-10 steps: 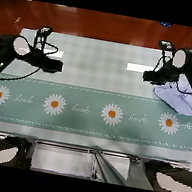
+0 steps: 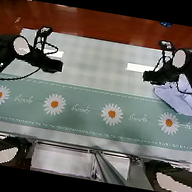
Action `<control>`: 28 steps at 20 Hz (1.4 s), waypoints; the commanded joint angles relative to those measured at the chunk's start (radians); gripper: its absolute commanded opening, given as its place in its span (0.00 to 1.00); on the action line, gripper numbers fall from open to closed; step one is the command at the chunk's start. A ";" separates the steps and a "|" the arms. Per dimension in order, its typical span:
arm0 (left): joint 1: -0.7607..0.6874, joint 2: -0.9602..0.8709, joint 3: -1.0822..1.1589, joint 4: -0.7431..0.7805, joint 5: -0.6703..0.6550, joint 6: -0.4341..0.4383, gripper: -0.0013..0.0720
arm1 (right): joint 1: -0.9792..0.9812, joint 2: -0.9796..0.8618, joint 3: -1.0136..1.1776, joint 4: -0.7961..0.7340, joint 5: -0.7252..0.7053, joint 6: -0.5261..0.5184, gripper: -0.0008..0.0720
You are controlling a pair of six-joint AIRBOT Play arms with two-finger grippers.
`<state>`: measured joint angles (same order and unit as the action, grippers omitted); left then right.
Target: Fold the shirts.
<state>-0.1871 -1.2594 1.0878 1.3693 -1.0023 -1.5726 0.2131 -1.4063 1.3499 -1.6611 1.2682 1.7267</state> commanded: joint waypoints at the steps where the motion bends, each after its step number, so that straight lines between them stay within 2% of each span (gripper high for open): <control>1: 0.000 0.000 0.000 0.000 0.000 0.000 0.04 | 0.000 0.000 0.000 0.000 0.000 0.000 0.04; 5: 0.000 0.000 0.000 0.000 0.000 0.000 0.04 | 0.000 0.000 0.000 0.002 -0.008 0.000 0.04; 9: 0.000 0.000 0.000 0.000 0.064 0.000 0.04 | 0.000 0.000 0.000 0.002 -0.211 0.014 0.04; 10: 0.000 -0.003 0.000 0.001 0.077 0.000 0.04 | 0.000 0.000 0.004 -0.019 -0.283 0.015 0.14; 11: 0.001 -0.009 0.000 0.010 0.087 0.000 0.11 | 0.000 0.000 0.021 -0.092 -0.330 0.022 0.51; 12: 0.001 -0.015 0.000 0.051 0.081 0.000 0.41 | 0.000 0.000 0.045 -0.189 -0.345 0.053 0.58; 13: 0.002 -0.018 0.000 0.110 0.054 -0.003 0.70 | -0.006 0.000 0.080 -0.316 -0.322 0.105 0.58; 15: 0.015 -0.016 0.000 0.249 -0.056 -0.026 0.71 | -0.051 0.001 0.118 -0.470 -0.232 0.152 0.58; 16: 0.034 -0.013 -0.001 0.274 -0.112 -0.038 0.71 | -0.098 0.002 0.117 -0.473 -0.193 0.151 0.57; 19: 0.089 0.053 -0.051 0.196 -0.116 -0.026 0.71 | -0.291 0.002 0.028 -0.330 -0.137 0.151 0.57; 21: 0.083 0.138 -0.133 0.043 -0.112 0.084 0.71 | -0.395 0.002 -0.072 -0.229 -0.133 0.118 0.57; 23: 0.061 0.224 -0.231 -0.055 -0.080 0.140 0.71 | -0.467 0.001 -0.164 -0.137 -0.175 0.039 0.57; 26: 0.040 0.258 -0.300 -0.067 -0.026 0.136 0.71 | -0.515 -0.063 -0.200 -0.051 -0.201 -0.053 0.57; 28: 0.036 0.248 -0.304 -0.092 -0.006 0.137 0.71 | -0.517 -0.115 -0.200 -0.042 -0.207 -0.057 0.57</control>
<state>-0.1413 -1.0317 0.8246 1.3361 -1.0458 -1.4567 -0.2661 -1.4658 1.1790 -1.7737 1.0733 1.7214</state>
